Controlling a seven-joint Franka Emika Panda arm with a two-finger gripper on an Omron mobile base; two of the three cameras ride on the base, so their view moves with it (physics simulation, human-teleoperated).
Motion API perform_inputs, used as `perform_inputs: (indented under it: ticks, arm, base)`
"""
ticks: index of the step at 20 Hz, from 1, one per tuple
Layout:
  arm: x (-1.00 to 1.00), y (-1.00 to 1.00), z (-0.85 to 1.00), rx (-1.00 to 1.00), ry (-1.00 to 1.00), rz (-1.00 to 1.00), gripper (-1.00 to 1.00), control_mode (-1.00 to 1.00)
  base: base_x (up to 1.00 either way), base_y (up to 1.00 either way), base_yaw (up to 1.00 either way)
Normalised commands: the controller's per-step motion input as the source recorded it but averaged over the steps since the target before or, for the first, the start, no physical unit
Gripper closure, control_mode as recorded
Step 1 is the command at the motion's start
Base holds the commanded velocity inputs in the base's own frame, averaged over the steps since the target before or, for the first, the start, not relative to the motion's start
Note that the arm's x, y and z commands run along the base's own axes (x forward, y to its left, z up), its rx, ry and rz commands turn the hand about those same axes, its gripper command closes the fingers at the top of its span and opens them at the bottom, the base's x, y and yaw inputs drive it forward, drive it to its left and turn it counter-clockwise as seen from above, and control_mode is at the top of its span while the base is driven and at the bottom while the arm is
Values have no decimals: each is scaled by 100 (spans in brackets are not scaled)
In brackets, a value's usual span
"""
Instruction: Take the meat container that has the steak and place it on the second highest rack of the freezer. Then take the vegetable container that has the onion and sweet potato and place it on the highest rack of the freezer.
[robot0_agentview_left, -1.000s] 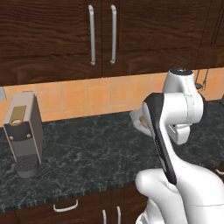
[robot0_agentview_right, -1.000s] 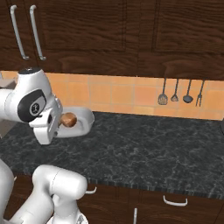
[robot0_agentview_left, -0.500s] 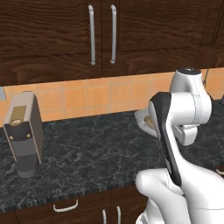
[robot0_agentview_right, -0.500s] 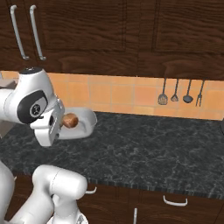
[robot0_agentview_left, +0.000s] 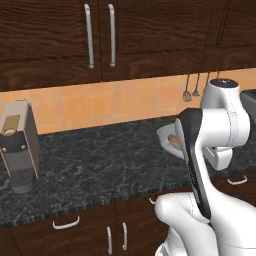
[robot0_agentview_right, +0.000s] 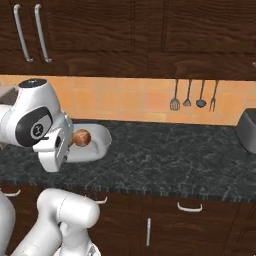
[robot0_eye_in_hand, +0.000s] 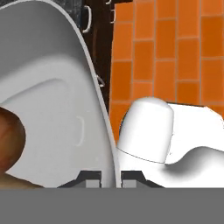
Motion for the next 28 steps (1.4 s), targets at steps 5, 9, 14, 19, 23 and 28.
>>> perform_inputs:
  ticks: [5,9,14,19,23,28]
  arm:
    - [0,0,0,0,0,0,100,100]
    - [0,0,0,0,0,0,100,100]
    - [0,0,0,0,0,0,100,100]
    - [0,0,0,0,0,0,100,100]
    - [0,0,0,0,0,0,100,100]
    - [0,0,0,0,0,0,100,100]
  base:
    - [-23,-31,-74]
    - [0,-1,-92]
    - [0,0,-94]
    - [0,0,-92]
    - [0,0,-91]
    - [9,0,-83]
